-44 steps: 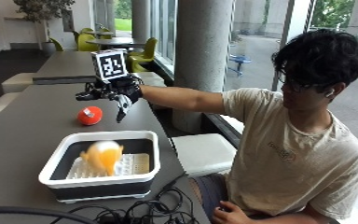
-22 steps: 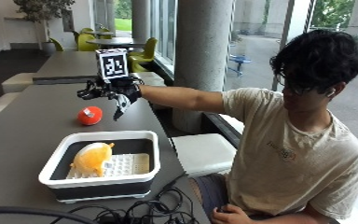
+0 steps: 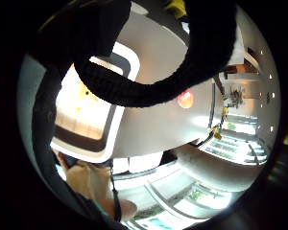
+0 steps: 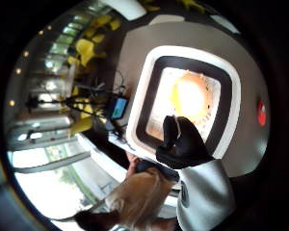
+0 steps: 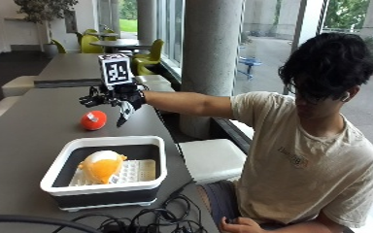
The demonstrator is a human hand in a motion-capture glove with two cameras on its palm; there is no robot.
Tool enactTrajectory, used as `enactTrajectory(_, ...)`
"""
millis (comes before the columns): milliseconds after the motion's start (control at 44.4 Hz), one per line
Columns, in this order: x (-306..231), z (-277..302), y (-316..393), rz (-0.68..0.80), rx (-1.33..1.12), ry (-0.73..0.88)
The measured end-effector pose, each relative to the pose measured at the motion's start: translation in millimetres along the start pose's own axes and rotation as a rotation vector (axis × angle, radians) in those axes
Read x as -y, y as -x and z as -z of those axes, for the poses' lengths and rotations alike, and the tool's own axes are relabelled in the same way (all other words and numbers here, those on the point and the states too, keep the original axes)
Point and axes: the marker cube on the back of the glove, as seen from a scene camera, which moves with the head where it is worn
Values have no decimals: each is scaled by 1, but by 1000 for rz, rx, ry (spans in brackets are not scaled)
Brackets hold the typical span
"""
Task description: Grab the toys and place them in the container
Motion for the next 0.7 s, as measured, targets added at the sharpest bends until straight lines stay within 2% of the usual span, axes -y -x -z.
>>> enactTrajectory(293,3,-3,-12,32,-32,6)
enactTrajectory(540,1,-18,-40,-58,86,-12)
enactTrajectory(698,-5,-36,-92,-95,89,-90)
